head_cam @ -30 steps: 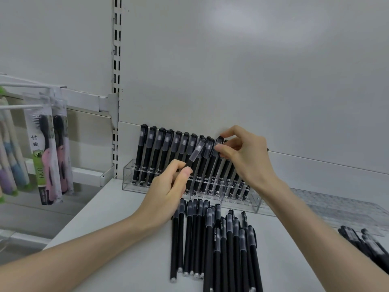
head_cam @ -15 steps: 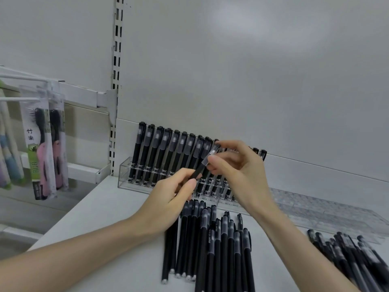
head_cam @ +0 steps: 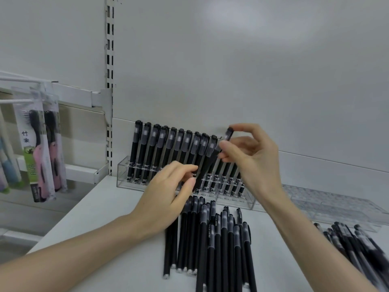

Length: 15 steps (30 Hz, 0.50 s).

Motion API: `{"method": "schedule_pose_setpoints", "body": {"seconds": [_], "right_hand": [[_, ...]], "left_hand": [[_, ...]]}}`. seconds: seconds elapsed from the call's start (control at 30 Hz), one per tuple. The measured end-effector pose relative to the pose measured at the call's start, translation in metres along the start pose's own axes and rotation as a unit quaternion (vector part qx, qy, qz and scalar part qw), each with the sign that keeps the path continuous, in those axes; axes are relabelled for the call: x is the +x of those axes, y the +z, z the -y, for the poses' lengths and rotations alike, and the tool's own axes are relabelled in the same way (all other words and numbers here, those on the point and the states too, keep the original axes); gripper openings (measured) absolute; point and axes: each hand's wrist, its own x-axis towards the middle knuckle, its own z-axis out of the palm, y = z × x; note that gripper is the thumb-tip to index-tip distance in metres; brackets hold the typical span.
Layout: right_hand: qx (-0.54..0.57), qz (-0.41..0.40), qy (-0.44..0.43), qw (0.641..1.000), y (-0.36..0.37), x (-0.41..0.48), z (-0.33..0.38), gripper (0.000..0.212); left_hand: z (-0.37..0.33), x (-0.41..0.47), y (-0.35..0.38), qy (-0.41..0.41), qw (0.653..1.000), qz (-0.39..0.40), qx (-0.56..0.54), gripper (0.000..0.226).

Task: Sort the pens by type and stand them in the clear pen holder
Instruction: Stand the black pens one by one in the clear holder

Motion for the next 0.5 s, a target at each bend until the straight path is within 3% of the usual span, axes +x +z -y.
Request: {"method": "schedule_pose_setpoints", "body": {"seconds": [0.2, 0.5], "right_hand": [[-0.056, -0.073, -0.047, 0.995, -0.011, 0.012, -0.004, 0.027], [-0.120, -0.050, -0.043, 0.991, -0.004, 0.013, -0.025, 0.028]], "left_hand": [[0.009, 0.000, 0.003, 0.037, 0.987, 0.052, 0.145, 0.049], [0.011, 0.001, 0.005, 0.033, 0.981, 0.081, 0.174, 0.063]]}}
